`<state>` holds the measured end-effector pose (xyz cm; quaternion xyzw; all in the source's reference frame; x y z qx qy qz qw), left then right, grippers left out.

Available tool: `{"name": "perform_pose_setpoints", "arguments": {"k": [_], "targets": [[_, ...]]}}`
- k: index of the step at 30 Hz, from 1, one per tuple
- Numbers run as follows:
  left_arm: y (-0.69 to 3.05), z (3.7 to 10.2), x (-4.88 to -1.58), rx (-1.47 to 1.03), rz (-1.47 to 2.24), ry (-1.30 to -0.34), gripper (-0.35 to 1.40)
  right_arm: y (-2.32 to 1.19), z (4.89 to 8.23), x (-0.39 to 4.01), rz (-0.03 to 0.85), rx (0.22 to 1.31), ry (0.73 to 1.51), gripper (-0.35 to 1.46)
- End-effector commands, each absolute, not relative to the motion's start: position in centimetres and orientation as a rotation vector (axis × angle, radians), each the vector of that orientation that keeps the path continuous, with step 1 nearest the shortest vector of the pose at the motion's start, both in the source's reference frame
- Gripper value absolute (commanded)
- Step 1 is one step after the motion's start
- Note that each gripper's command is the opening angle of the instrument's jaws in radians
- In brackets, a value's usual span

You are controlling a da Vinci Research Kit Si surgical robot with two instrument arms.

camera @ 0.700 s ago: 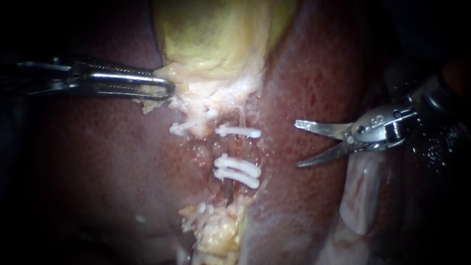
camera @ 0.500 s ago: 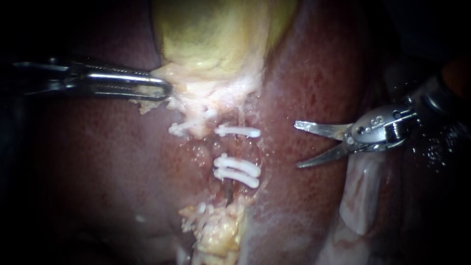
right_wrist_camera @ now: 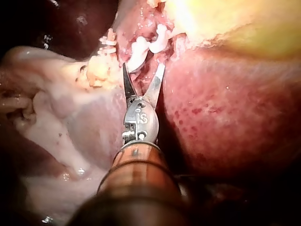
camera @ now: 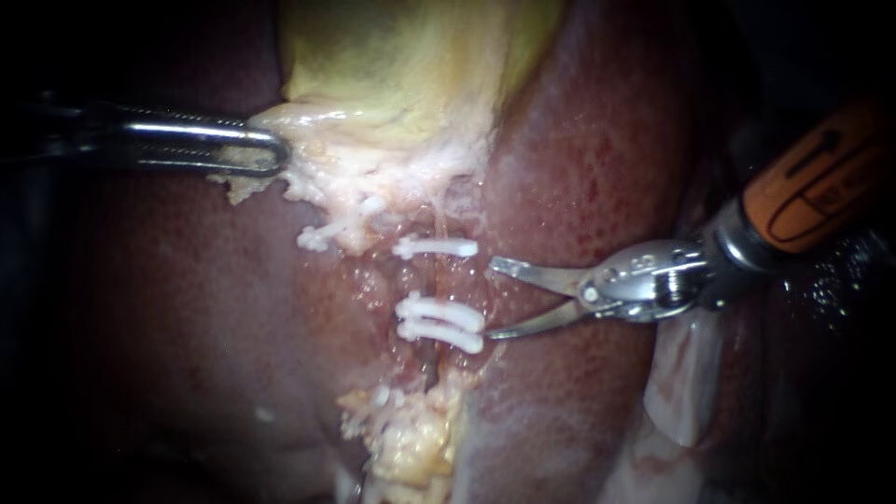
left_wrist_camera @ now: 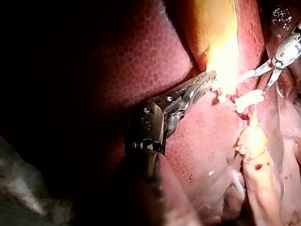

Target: Go to the cutting position right tube

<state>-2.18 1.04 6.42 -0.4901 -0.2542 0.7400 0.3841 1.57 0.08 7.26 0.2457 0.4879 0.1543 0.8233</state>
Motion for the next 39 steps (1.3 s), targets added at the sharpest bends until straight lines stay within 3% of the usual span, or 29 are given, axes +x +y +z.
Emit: {"name": "perform_pose_setpoints", "arguments": {"k": [1,12,27,39], "targets": [[1.04,6.42,-2.18,-1.249,1.886,-0.647,-0.35,0.1,7.28,1.61,0.336,0.535,1.044,1.24],[1.04,6.43,-2.19,-1.249,1.886,-0.647,-0.35,0.13,7.45,1.93,0.386,0.673,1.102,1.24],[1.04,6.43,-2.21,-1.248,1.885,-0.645,-0.35,0.14,7.45,2.19,0.296,0.764,1.25,1.23],[1.04,6.44,-2.23,-1.248,1.885,-0.644,-0.35,0.09,7.4,2.37,0.25,0.805,1.293,1.14]]}}
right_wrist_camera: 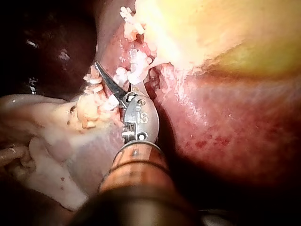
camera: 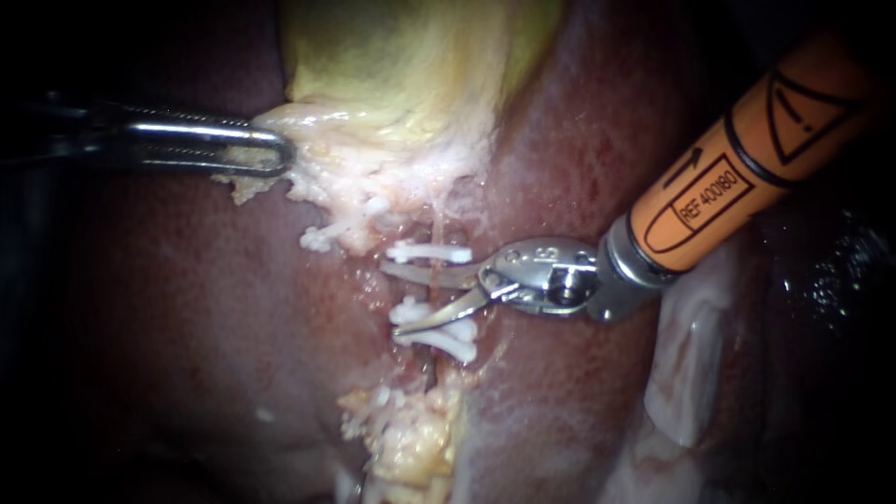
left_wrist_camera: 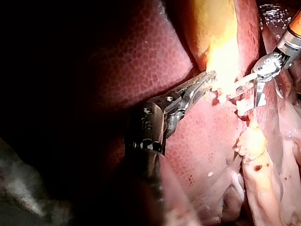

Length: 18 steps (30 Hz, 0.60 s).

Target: Go to the cutting position right tube

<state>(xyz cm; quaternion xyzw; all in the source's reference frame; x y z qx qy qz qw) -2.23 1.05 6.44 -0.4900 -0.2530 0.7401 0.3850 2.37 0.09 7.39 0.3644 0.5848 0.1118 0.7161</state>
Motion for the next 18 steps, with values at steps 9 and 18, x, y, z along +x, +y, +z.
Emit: {"name": "perform_pose_setpoints", "arguments": {"k": [9,18], "targets": [[1.04,6.44,-2.24,-1.248,1.885,-0.643,-0.35,0.09,7.4,2.5,0.261,0.799,1.304,1.14],[1.04,6.44,-2.24,-1.248,1.885,-0.644,-0.35,0.0,7.19,2.52,0.257,0.811,1.312,1.14]]}}
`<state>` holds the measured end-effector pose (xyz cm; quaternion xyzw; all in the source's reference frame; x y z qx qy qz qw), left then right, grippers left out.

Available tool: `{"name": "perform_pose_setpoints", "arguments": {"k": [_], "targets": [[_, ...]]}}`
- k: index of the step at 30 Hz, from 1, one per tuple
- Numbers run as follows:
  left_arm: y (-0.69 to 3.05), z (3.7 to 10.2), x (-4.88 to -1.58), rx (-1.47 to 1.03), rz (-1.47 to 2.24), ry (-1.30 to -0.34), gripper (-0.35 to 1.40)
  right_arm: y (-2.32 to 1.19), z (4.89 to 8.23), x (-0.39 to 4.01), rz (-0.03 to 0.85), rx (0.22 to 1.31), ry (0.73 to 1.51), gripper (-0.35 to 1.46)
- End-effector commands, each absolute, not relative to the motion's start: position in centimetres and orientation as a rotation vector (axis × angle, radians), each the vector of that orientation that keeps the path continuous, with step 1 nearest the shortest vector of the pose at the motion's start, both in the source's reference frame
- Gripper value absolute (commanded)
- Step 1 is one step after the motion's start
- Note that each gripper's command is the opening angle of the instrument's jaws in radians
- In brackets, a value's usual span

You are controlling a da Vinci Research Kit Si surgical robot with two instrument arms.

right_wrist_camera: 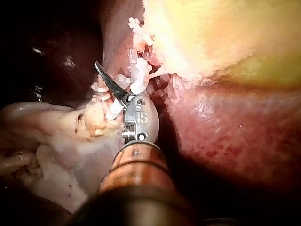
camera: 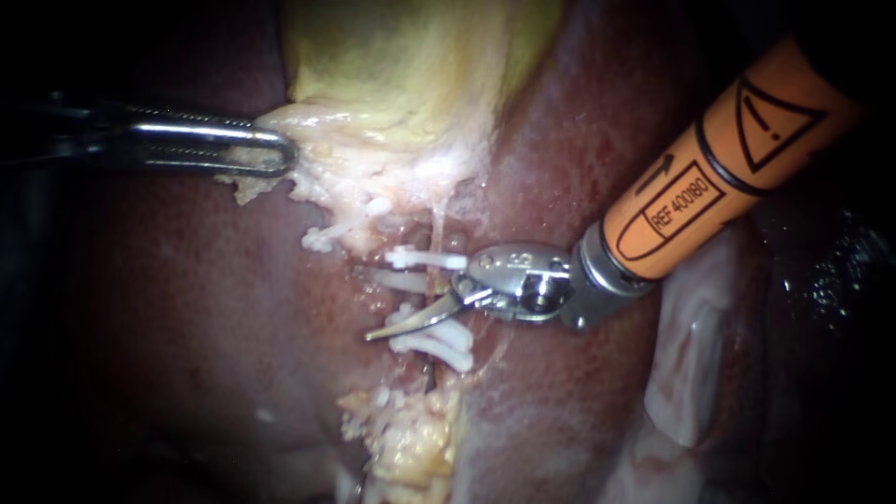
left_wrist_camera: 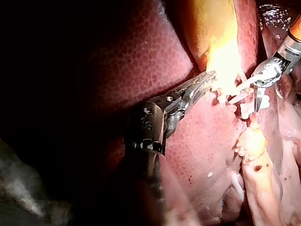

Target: Go to the cutting position right tube

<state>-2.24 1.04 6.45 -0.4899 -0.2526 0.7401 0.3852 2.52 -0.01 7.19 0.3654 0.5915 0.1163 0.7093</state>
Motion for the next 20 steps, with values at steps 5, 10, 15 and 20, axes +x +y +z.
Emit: {"name": "perform_pose_setpoints", "arguments": {"k": [5,10,15,20], "targets": [[1.04,6.44,-2.23,-1.248,1.885,-0.644,-0.35,-0.03,7.07,2.54,0.256,0.818,1.317,1.14],[1.04,6.44,-2.23,-1.248,1.885,-0.644,-0.35,-0.02,7.03,2.55,0.258,0.82,1.317,1.14],[1.04,6.44,-2.24,-1.248,1.885,-0.644,-0.35,-0.02,7.04,2.55,0.258,0.82,1.317,1.16],[1.04,6.44,-2.24,-1.248,1.885,-0.643,-0.35,-0.02,7.04,2.55,0.264,0.82,1.314,1.18]]}}
